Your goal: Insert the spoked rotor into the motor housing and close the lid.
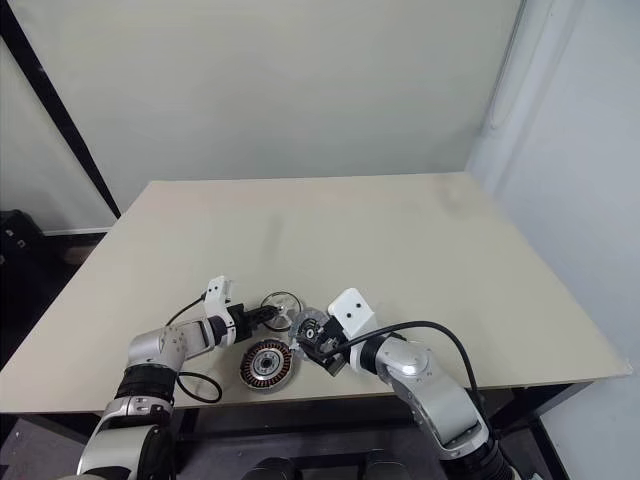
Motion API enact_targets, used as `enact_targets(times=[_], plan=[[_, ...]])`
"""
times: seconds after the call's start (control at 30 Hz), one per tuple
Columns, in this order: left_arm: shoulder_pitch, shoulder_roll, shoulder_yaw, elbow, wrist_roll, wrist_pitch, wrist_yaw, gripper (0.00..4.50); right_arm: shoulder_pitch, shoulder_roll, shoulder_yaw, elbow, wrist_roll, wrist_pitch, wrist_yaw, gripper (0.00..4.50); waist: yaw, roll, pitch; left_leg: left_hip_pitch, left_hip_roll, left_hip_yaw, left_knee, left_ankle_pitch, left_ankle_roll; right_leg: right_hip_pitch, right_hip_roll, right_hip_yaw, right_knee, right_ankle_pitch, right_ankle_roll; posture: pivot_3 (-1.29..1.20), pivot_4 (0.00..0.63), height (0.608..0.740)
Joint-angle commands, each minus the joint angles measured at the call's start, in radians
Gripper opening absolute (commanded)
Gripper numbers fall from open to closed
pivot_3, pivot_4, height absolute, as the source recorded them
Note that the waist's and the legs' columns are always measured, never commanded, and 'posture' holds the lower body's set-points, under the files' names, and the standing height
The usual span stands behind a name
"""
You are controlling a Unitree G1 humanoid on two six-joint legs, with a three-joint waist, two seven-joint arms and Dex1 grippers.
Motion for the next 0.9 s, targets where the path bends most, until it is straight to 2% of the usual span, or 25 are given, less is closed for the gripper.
enact_targets(times=[0.03, 0.07, 0.1, 0.27, 0.3, 0.73, 0.9], plan=[[-0.002, 0.022, -0.013, -0.043, -0.005, -0.012, -0.037, 1.91, -0.014, 0.001, -0.004, -0.024, -0.003, -0.021, -0.001, 4.50, 0.000, 0.000, 0.000, 0.000, 0.000, 0.000, 0.000, 0.000, 0.000, 0.000, 0.000, 0.000, 0.000, 0.000, 0.000, 0.00, 0.000, 0.740], [0.002, 0.025, -0.018, -0.045, -0.007, -0.011, -0.053, 1.91, -0.013, 0.001, -0.004, -0.024, -0.003, -0.022, -0.002, 4.50, 0.000, 0.000, 0.000, 0.000, 0.000, 0.000, 0.000, 0.000, 0.000, 0.000, 0.000, 0.000, 0.000, 0.000, 0.000, 0.00, 0.000, 0.740], [0.008, 0.026, -0.022, -0.049, -0.005, -0.026, -0.064, 2.63, -0.013, 0.000, -0.003, -0.023, -0.004, -0.022, -0.002, 4.50, 0.000, 0.000, 0.000, 0.000, 0.000, 0.000, 0.000, 0.000, 0.000, 0.000, 0.000, 0.000, 0.000, 0.000, 0.000, 0.00, 0.000, 0.740], [0.021, 0.017, -0.007, -0.058, -0.003, -0.083, -0.057, 4.33, -0.013, -0.001, -0.003, -0.021, -0.005, -0.024, -0.002, 4.50, 0.001, 0.000, 0.000, 0.000, 0.000, 0.000, 0.000, 0.000, 0.000, 0.000, 0.000, 0.000, 0.000, 0.000, 0.000, 0.00, 0.000, 0.740], [0.021, 0.014, -0.003, -0.055, 0.001, -0.092, -0.042, 4.46, -0.013, -0.001, -0.003, -0.020, -0.006, -0.024, -0.002, 4.50, 0.001, 0.000, 0.000, 0.000, 0.000, 0.000, 0.000, 0.000, 0.000, 0.000, 0.000, 0.000, 0.000, 0.000, 0.000, 0.00, 0.000, 0.740], [-0.009, 0.001, 0.002, 0.003, -0.002, -0.180, -0.079, 4.46, -0.013, -0.007, 0.004, -0.016, -0.007, -0.024, 0.001, 4.50, 0.000, 0.000, 0.000, 0.000, 0.000, 0.000, -0.001, 0.000, 0.000, 0.000, 0.000, 0.000, 0.000, 0.000, 0.000, 0.00, 0.000, 0.740], [-0.015, 0.018, -0.018, 0.005, -0.007, -0.130, -0.122, 4.46, -0.010, -0.008, 0.004, -0.020, -0.008, -0.023, -0.003, 4.50, 0.000, 0.000, 0.000, 0.000, 0.000, 0.000, -0.001, 0.000, 0.000, 0.000, 0.000, 0.000, -0.001, 0.000, 0.000, 0.00, 0.000, 0.740]])
